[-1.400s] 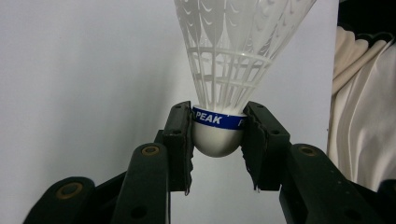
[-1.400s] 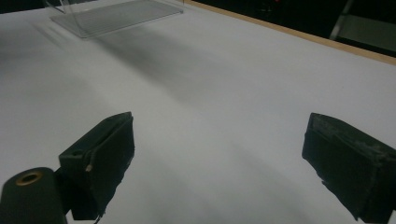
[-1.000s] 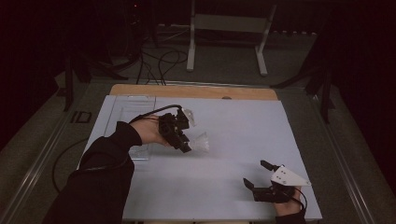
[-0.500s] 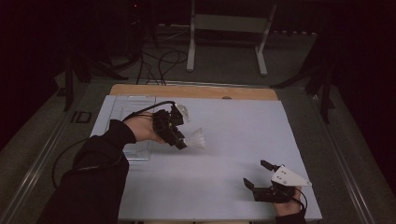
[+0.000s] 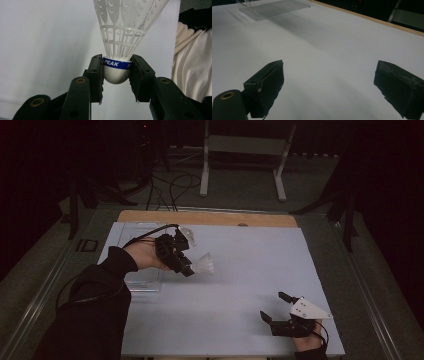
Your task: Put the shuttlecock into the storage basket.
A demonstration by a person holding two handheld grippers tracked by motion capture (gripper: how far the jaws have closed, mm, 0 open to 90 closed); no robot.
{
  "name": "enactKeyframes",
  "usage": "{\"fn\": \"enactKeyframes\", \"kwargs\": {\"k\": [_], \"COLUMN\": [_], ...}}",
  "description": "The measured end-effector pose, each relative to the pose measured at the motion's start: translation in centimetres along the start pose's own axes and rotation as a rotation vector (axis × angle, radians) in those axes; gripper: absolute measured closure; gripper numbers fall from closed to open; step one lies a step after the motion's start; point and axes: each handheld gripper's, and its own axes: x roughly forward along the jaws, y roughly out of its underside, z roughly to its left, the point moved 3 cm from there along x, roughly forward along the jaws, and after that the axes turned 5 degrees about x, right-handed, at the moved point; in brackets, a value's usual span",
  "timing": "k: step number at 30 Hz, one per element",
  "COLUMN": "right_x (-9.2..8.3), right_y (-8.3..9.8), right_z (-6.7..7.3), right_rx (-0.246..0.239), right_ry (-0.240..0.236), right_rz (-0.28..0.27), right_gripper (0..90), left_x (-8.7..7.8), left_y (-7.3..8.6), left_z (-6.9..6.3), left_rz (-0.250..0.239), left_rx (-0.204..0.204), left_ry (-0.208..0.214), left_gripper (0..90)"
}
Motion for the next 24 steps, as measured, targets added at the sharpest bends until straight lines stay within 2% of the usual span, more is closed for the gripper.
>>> {"fn": "enactKeyframes", "kwargs": {"k": [10, 24], "right_x": [0.0, 0.0], "right_y": [0.0, 0.0], "right_z": [0.0, 0.0], "right_rx": [-0.001, -0.001], "right_ry": [0.000, 0.002], "right_rz": [0.000, 0.002], "right_gripper": [9.3, 9.3], "left_x": [-1.4, -3.8], "left_y": [0.8, 3.8], "left_z": [0.2, 0.7], "left_rz": [-0.024, -0.035], "left_rx": [-0.020, -0.084], "left_ry": [-0.022, -0.062], "left_gripper": [65.3, 65.4]}}
